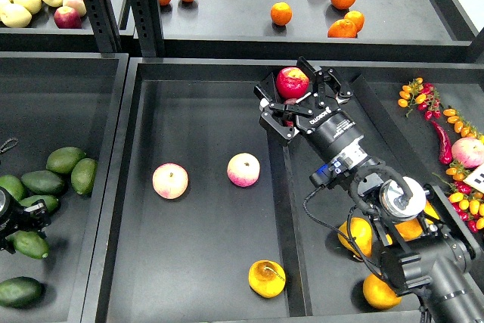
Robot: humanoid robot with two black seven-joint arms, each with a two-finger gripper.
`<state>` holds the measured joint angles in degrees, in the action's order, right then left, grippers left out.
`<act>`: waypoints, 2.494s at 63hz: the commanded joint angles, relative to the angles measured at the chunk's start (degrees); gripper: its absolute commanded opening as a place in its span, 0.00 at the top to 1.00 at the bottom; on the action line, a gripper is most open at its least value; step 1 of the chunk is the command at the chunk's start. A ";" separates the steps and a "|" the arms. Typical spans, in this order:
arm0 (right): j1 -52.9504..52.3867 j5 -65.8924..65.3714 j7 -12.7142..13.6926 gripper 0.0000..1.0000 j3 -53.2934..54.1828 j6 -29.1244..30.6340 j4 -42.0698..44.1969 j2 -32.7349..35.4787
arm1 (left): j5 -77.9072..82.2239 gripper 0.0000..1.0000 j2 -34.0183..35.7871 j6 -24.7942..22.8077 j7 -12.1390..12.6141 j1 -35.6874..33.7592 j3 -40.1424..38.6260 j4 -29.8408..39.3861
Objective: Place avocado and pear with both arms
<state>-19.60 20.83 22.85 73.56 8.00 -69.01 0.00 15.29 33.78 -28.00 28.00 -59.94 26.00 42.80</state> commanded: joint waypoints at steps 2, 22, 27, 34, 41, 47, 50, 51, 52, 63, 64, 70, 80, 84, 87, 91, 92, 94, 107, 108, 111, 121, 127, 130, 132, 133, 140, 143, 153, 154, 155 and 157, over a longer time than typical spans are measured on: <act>0.00 0.00 0.00 0.00 0.00 0.00 -0.07 0.00 | 0.00 0.50 -0.12 0.00 0.00 0.00 0.01 0.00; 0.44 0.00 0.00 0.00 0.00 0.00 0.02 0.00 | -0.09 0.35 -0.21 0.00 0.00 0.00 0.01 0.09; 0.44 0.00 0.00 0.00 0.00 0.00 0.02 0.00 | 0.00 0.31 -0.12 0.00 0.00 0.09 0.01 0.09; 0.53 0.00 0.00 0.00 0.00 0.00 0.02 0.00 | 0.00 0.24 0.23 0.00 0.00 0.09 0.01 0.09; 0.61 0.00 0.00 0.00 0.00 0.00 0.02 0.00 | -0.09 0.17 0.76 0.00 0.00 0.09 0.01 0.17; 0.61 0.00 0.00 0.00 -0.08 0.00 0.02 0.00 | -0.09 0.11 1.02 0.00 0.00 -0.18 -0.25 0.35; 0.61 0.00 0.00 0.00 0.00 0.00 0.02 0.00 | -0.09 0.08 1.37 0.00 0.00 -0.44 -0.43 0.53; 0.61 0.00 0.00 0.00 0.00 0.00 0.02 0.00 | -0.09 0.08 1.46 0.00 0.00 -0.53 -0.43 0.53; 0.61 0.00 0.00 0.00 0.00 0.09 0.02 0.00 | -0.09 0.07 1.72 0.00 0.00 -0.62 -0.60 0.61; 2.19 0.00 0.18 0.00 -0.08 0.18 0.02 0.00 | -0.18 0.03 3.75 0.00 0.00 -1.67 -4.29 0.53; 2.37 0.00 0.18 0.00 -0.08 0.18 0.02 0.00 | -0.18 0.02 3.92 0.00 0.00 -1.67 -4.73 0.53; 4.04 0.09 0.35 0.00 -0.17 0.44 -0.07 0.00 | -0.79 0.02 4.98 0.00 0.00 -2.20 -8.42 0.61; 6.32 0.09 0.35 0.00 0.27 1.06 -0.07 0.00 | -2.81 0.02 5.77 0.00 0.00 -2.81 -16.24 -0.44; 6.94 0.09 0.44 0.00 0.01 1.06 -0.07 0.00 | -5.00 0.02 6.12 0.00 0.00 -2.64 -18.53 -0.88; 7.20 0.00 0.44 0.00 -0.17 1.06 -0.16 0.00 | -6.59 0.02 6.56 0.00 0.00 -2.64 -19.32 -0.88; 7.56 0.00 0.53 0.00 -0.35 0.97 -0.86 0.00 | -9.30 0.02 7.00 0.00 0.00 -2.55 -20.55 -1.05; 7.56 0.00 0.62 0.00 -0.43 0.97 -1.04 0.00 | -9.92 0.02 7.00 0.00 0.00 -2.55 -20.81 -1.14; 7.91 0.00 1.05 0.00 -0.87 0.97 -1.91 0.00 | -13.33 0.02 7.17 0.00 0.00 -2.29 -23.08 -1.14; 9.75 0.09 2.55 0.00 -2.19 1.14 -3.50 2.37 | -21.88 0.02 7.44 0.00 0.00 -0.71 -35.58 -0.62; 10.02 0.09 2.99 0.00 -2.28 1.14 -3.59 3.42 | -22.93 0.02 7.27 0.00 0.00 -0.62 -36.97 -0.62; 10.46 0.09 3.87 0.00 -2.63 1.14 -3.76 5.45 | -24.87 0.02 6.91 0.00 0.00 0.00 -39.53 -0.35; 12.65 0.09 5.15 0.00 -3.42 1.23 -4.82 10.63 | -28.04 0.01 4.81 0.00 0.00 4.56 -50.42 0.44; 13.97 0.09 5.15 0.00 -3.42 1.23 -4.91 13.62 | -28.04 0.01 3.05 0.00 0.00 9.57 -59.47 0.53; 14.59 0.09 5.15 0.00 -3.42 1.23 -4.82 15.03 | -28.04 0.01 1.99 0.00 0.00 11.86 -63.08 0.61; 15.03 0.17 5.15 0.00 -3.42 1.23 -4.82 16.34 | -28.04 0.01 0.85 0.00 0.00 13.79 -66.16 0.61; 15.20 0.17 5.15 0.00 -3.42 1.23 -4.82 16.70 | -28.04 0.01 0.59 0.00 0.00 14.41 -66.95 0.70; 16.43 0.70 5.15 0.00 -3.42 1.23 -4.73 21.53 | -28.04 0.01 -3.98 0.00 0.00 21.44 -77.58 1.67; 16.87 1.05 5.15 0.00 -3.77 1.23 -4.73 24.16 | -28.04 0.01 -7.32 0.00 0.00 26.27 -84.44 2.98; 16.87 1.05 5.15 0.00 -5.36 1.23 -4.82 28.56 | -27.86 0.01 -13.65 0.00 0.00 33.48 -95.08 6.06; 16.79 1.05 5.15 0.00 -5.79 1.23 -4.82 29.26 | -27.60 0.01 -14.87 0.00 0.00 34.53 -96.74 6.67; 16.79 1.05 5.15 0.00 -6.32 1.23 -4.82 29.96 | -27.51 0.01 -15.93 0.00 0.00 35.50 -98.06 7.11; 16.52 1.05 5.15 0.00 -7.11 1.23 -4.82 30.84 | -27.42 0.01 -17.25 0.00 0.00 36.55 -99.56 7.82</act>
<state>-2.76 21.88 28.02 68.58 9.25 -73.77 27.47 -12.66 21.68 -28.01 28.00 -28.12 -66.42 48.10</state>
